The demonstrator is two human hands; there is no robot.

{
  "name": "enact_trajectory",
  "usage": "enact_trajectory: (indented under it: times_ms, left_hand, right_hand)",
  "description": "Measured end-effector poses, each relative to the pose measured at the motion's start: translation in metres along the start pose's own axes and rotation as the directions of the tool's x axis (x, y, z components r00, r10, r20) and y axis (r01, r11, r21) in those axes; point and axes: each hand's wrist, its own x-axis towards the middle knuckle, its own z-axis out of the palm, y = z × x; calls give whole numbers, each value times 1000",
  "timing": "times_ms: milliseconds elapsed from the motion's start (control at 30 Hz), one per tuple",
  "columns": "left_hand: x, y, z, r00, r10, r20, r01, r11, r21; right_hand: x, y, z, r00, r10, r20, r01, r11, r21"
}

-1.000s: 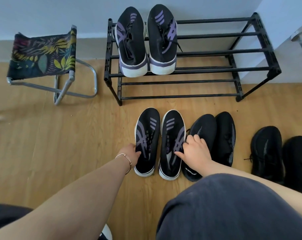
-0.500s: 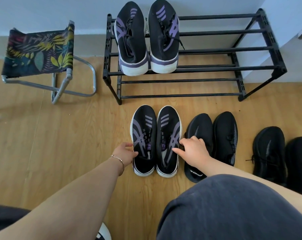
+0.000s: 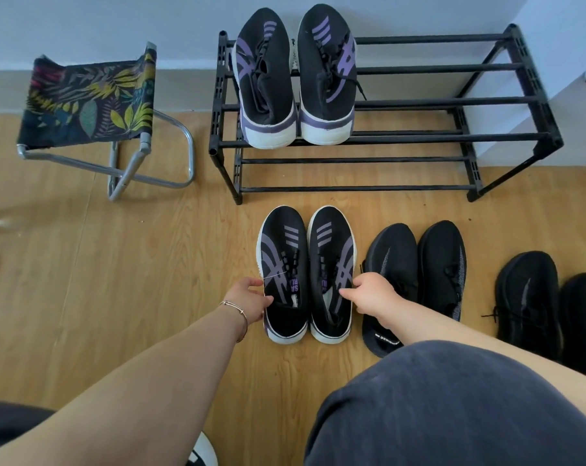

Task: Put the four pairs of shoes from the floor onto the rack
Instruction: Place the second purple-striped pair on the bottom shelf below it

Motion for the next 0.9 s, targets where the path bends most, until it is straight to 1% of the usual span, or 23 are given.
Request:
enact_trajectory:
  times_ms: [67, 133, 233, 300, 400, 533, 767, 900]
  left_hand:
    - [0, -1, -3, 1000, 14, 7, -14, 1000, -12]
    - [1, -1, -7, 1000, 24, 4, -23, 999, -30]
    - [1, 0, -16, 999, 45, -9, -45, 997, -68]
    - [1, 0, -22, 998, 59, 5, -59, 996, -70]
    - [-1, 1, -25, 997, 72, 36, -70, 995, -67]
    - [-2, 9, -25, 992, 107, 68, -99, 990, -104]
    - [7, 46, -31, 982, 172, 76, -154, 968, -200]
    - [24, 76, -33, 980, 192, 43, -181, 965, -188]
  right_hand:
    - [2, 3, 2, 999, 34, 9, -35, 985, 167]
    - [1, 5, 4, 999, 40, 17, -43, 966, 254]
    - [-1, 5, 8, 1000, -8, -17, 12, 963, 268]
    - [-3, 8, 11, 999, -34, -7, 34, 959, 282]
    - [-8, 14, 11, 998, -51, 22, 40, 933, 359]
    - [-8, 18, -1, 996, -88, 14, 73, 898, 434]
    - [12, -16, -40, 987, -158, -32, 157, 903, 400]
    - [34, -46, -57, 981, -174, -82, 192, 924, 332]
